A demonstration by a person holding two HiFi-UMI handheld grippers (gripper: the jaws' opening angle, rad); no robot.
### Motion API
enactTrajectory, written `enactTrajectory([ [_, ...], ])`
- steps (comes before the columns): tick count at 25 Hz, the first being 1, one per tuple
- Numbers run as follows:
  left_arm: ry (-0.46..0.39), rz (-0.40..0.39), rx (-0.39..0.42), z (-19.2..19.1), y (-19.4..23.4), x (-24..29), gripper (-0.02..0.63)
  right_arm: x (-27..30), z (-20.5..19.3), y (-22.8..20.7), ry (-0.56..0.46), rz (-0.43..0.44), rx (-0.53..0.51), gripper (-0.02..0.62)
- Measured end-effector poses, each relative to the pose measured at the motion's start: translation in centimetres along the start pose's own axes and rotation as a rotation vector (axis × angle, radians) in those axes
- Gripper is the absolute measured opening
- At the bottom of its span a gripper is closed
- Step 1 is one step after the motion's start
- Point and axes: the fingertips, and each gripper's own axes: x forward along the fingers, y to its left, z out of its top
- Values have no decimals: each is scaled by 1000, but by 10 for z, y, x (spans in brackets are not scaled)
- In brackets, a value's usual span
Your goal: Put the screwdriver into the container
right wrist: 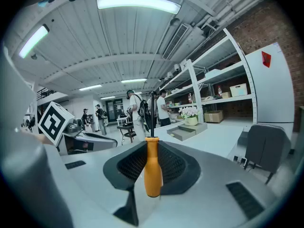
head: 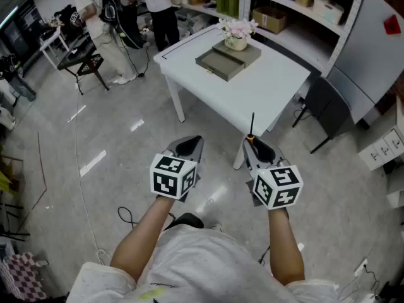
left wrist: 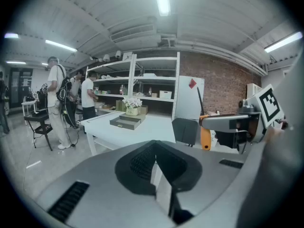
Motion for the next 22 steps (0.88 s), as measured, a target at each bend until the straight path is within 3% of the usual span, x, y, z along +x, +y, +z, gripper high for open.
enactTrajectory([
  [9,15,4,1,0,9,8,3,10,-3,-6,18,1,20,75],
  [22,28,-59,12,20,72,68,3,87,5,-21,50,-44,36,74],
])
